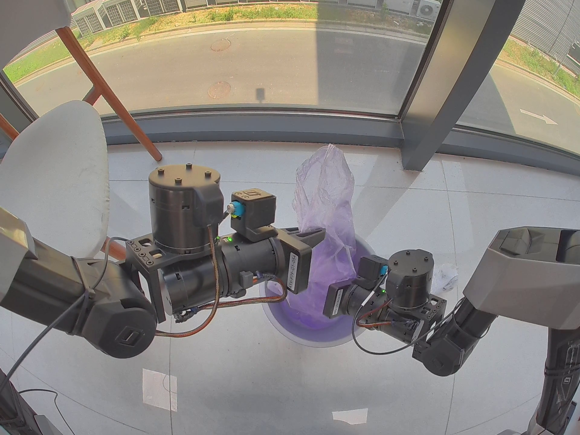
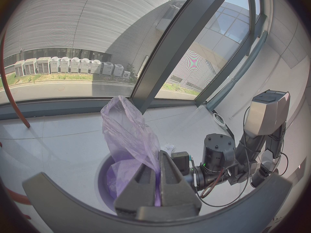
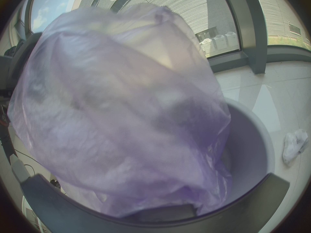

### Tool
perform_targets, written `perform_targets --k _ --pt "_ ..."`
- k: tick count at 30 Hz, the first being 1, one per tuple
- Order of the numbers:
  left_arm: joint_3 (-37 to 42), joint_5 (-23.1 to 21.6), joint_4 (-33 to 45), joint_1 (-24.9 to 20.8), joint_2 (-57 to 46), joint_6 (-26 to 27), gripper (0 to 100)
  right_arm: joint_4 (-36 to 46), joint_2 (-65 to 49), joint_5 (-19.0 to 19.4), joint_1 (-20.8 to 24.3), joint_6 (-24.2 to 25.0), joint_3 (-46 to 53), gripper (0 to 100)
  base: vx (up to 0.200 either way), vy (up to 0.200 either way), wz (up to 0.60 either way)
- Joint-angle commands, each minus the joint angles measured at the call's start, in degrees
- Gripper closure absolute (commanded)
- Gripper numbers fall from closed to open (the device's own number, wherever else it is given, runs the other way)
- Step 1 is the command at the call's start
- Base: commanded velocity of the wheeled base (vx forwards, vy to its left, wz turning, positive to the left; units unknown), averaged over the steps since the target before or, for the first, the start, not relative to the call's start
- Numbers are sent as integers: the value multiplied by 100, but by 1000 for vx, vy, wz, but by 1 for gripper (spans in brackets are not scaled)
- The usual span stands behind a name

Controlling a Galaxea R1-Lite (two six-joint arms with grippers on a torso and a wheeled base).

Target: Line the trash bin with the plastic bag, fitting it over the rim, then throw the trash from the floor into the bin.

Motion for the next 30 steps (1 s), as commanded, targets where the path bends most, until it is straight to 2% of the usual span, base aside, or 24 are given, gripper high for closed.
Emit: perform_targets --k 1,5,6,7,10,16,22,25,26,28,30 --pt "-114 8 45 -16 167 10 100 3 53 34 -129 9 -218 100 0 0 0" --pt "-88 8 54 -25 185 10 100 3 53 34 152 9 64 100 0 0 0" --pt "-70 8 124 -25 185 36 100 3 79 34 416 -8 336 100 0 0 0" --pt "-70 8 142 -25 185 45 100 3 88 34 451 -8 371 100 0 0 0" --pt "-79 60 449 -34 185 106 100 -6 202 34 925 9 512 100 0 0 0" --pt "-114 69 801 -7 211 563 100 -6 229 34 1523 -26 670 100 0 0 0" --pt "-352 25 1610 186 290 590 100 -59 -193 87 2006 -131 1356 100 0 0 0" --pt "-457 52 1627 212 308 590 100 -313 -580 272 2130 -395 1804 100 0 0 0" --pt "-466 78 1583 353 308 590 100 -639 -1011 597 2156 -773 2375 100 0 0 0" --pt "-440 60 1566 441 299 590 100 -806 -1547 843 2112 -975 3025 100 0 0 0" --pt "-404 25 1574 450 273 590 100 -858 -2180 896 2033 -957 3755 100 0 0 0"
